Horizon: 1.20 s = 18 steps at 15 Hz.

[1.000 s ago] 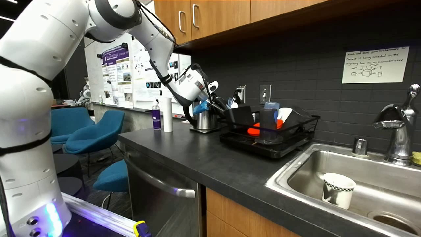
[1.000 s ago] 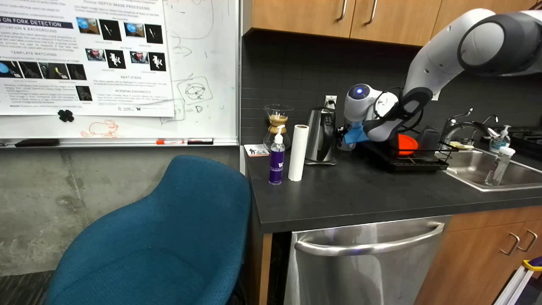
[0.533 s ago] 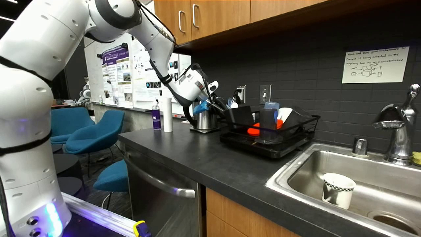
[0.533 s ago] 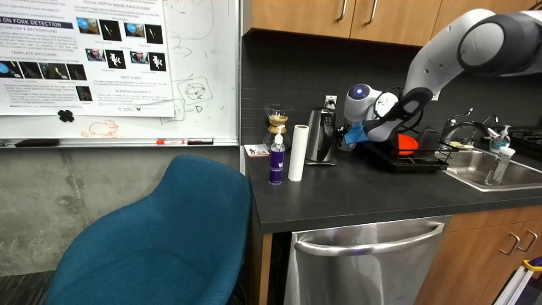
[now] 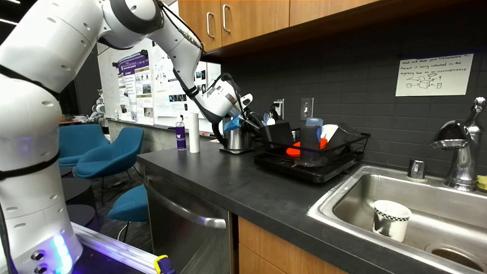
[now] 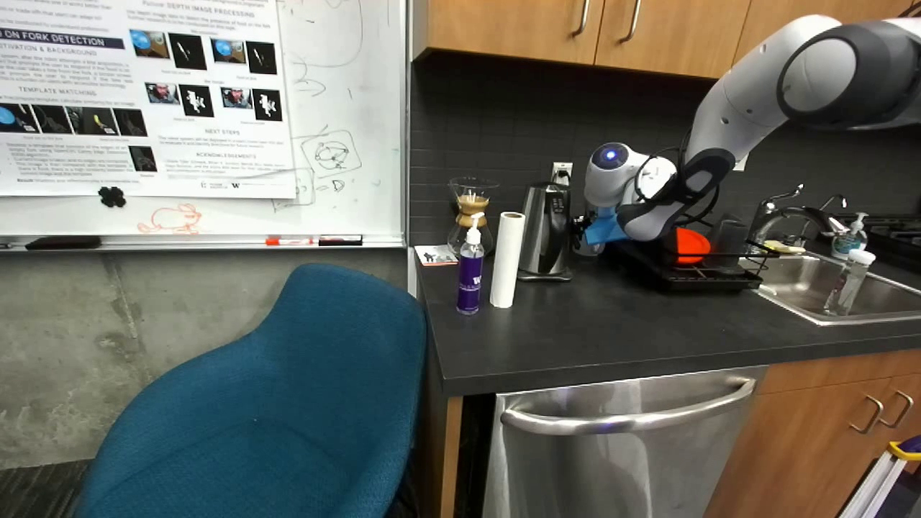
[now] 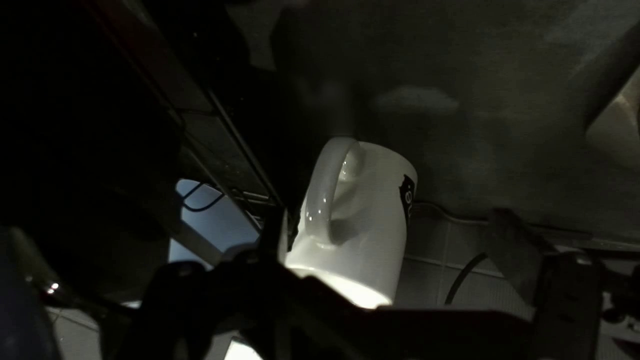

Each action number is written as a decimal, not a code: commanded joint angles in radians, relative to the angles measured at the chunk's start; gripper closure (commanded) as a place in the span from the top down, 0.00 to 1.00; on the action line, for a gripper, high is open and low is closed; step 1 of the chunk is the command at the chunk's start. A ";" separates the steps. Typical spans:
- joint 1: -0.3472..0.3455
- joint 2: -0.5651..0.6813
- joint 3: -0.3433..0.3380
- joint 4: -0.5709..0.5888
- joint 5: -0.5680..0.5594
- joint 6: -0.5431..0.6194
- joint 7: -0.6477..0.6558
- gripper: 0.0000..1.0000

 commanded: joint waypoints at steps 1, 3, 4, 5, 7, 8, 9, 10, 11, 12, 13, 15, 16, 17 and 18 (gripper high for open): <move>0.000 0.000 0.000 0.000 0.000 0.000 0.000 1.00; 0.000 0.000 0.000 0.000 0.000 0.000 0.000 1.00; 0.000 0.000 0.000 0.000 0.000 0.000 0.000 1.00; 0.000 0.000 0.000 0.000 0.000 0.000 0.000 1.00; -0.004 0.008 -0.001 0.005 -0.003 0.009 -0.004 1.00; -0.003 0.017 -0.007 0.013 -0.019 0.022 0.001 1.00; -0.003 0.025 -0.010 0.021 -0.029 0.033 0.002 1.00; -0.006 0.033 -0.008 0.026 -0.032 0.040 -0.002 1.00; -0.010 0.042 -0.007 0.032 -0.033 0.052 -0.001 1.00; -0.014 0.049 -0.006 0.037 -0.029 0.064 0.001 1.00; -0.017 0.057 -0.007 0.044 -0.028 0.074 0.003 1.00; -0.025 0.074 -0.005 0.063 -0.020 0.087 0.006 1.00; -0.026 0.083 -0.006 0.076 -0.017 0.087 0.009 1.00; -0.027 0.090 -0.007 0.085 -0.016 0.085 0.009 1.00; -0.027 0.099 -0.009 0.099 -0.018 0.084 0.012 1.00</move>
